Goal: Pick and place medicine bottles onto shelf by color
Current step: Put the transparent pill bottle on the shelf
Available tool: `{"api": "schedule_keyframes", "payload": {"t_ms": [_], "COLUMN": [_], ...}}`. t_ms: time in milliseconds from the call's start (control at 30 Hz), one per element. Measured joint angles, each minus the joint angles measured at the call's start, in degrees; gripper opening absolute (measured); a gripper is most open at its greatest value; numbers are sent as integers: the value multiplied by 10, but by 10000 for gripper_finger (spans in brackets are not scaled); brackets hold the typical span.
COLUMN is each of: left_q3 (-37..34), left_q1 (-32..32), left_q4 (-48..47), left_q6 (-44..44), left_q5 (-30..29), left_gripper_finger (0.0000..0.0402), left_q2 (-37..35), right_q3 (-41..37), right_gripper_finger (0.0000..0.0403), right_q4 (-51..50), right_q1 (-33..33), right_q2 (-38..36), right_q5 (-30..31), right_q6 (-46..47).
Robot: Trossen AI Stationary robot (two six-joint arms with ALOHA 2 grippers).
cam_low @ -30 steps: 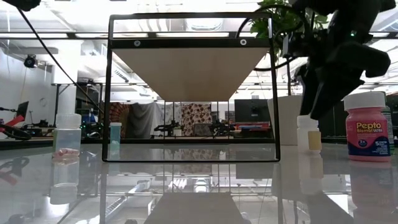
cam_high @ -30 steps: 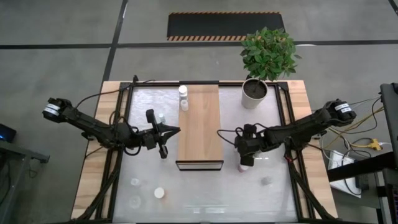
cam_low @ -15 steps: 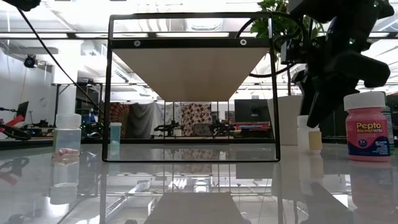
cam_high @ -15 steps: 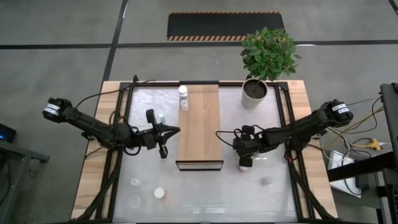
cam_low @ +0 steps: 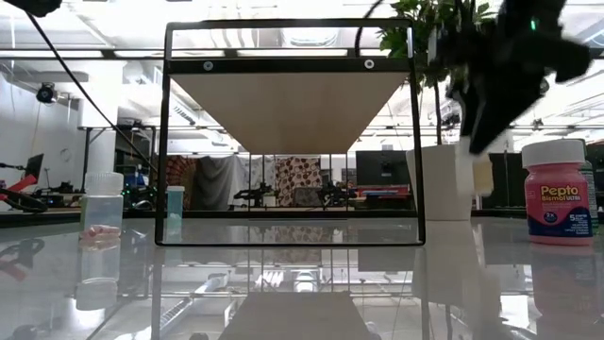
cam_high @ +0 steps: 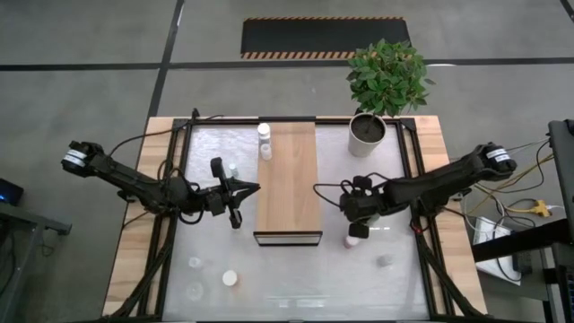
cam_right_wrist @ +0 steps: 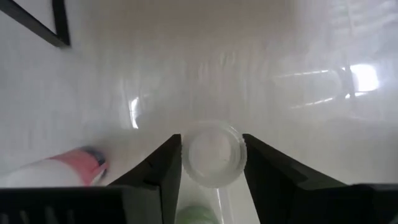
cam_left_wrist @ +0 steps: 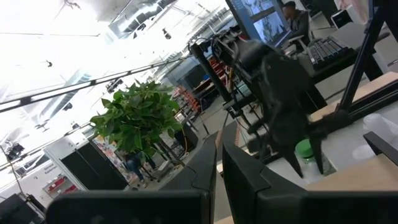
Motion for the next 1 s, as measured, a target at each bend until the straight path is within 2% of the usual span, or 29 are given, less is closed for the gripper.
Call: {"api": "schedule_keyframes", "payload": {"t_ms": [333,633,1000], "left_q3": [0,-2,-3], "left_q1": [0,0,0], "left_q4": [0,-1,-1], "left_q6": [-2,-3,-3], "left_q5": [0,0,0], "left_gripper_finger": [10,10,10], "left_q2": [0,0,0], "right_q3": [200,327,421], "right_gripper_finger": [135,135,135], "right_q4": [-178,-233,-234], "right_q1": [0,0,-24], "right_q2": [2,39,98], "right_q5": [24,23,13], "right_q6": [-3,-45,-115]}}
